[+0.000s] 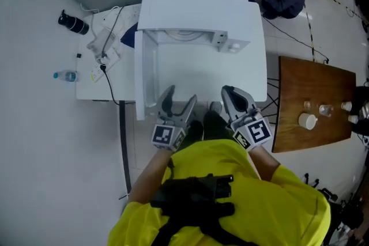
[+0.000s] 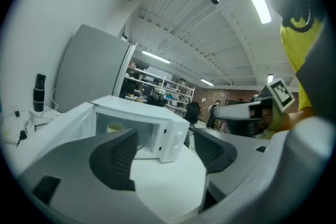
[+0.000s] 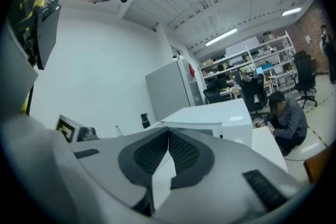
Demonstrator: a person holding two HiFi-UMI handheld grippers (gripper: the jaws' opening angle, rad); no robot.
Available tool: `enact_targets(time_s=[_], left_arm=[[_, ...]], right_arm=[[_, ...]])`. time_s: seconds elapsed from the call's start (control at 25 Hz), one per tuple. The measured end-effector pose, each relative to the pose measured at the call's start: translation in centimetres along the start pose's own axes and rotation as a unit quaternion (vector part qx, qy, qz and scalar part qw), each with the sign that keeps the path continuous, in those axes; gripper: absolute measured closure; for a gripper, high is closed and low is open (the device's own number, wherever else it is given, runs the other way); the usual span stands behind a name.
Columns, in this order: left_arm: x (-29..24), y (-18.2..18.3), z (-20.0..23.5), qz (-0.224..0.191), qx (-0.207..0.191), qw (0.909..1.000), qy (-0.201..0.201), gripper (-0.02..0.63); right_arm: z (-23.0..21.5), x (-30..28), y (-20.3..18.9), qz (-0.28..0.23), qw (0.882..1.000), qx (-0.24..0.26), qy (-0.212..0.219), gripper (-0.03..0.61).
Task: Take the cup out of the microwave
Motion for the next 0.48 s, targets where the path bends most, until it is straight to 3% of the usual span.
enact_targets(time_s=[0.04,0.12,0.2,0.32,0.48], left_arm=[[-2.5,-1.5,1.6,0.011,-0.007,0.9998,0.014,0.237],[-8.0,-4.3,5.6,0.03,-0.024,0.998,0.051,0.214],[-13.5,-5.8,10.3,0.036,-0.029,0.9944,0.095,0.147],[-19.9,-6.7,17.0,0.026,-0.02,0.9888,0.146,0.132],[-24.8,-7.4,22.6,0.025,-0.024,0.9832,0.179,0.132]], right_arm=[[-0.8,-0.7,-0.9,0.01,1.0,-0.011,0.007,0.572],[-2.4,-2.0,-2.8,0.033,0.999,-0.027,0.023,0.572],[-4.2,-2.9,-4.7,0.053,0.997,-0.038,0.035,0.571],[-7.3,-4.0,-7.2,0.072,0.995,-0.058,0.037,0.572],[-10.3,-4.9,-9.6,0.091,0.992,-0.073,0.04,0.572]])
Point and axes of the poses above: the fingertips, and each gripper's own axes: x backward along the fingers, z to its left, y out of its top, the point moved 1 cm from there along x, backward along the fingers, and after that the axes turned 1 degree about z, right-handed, at the moved point
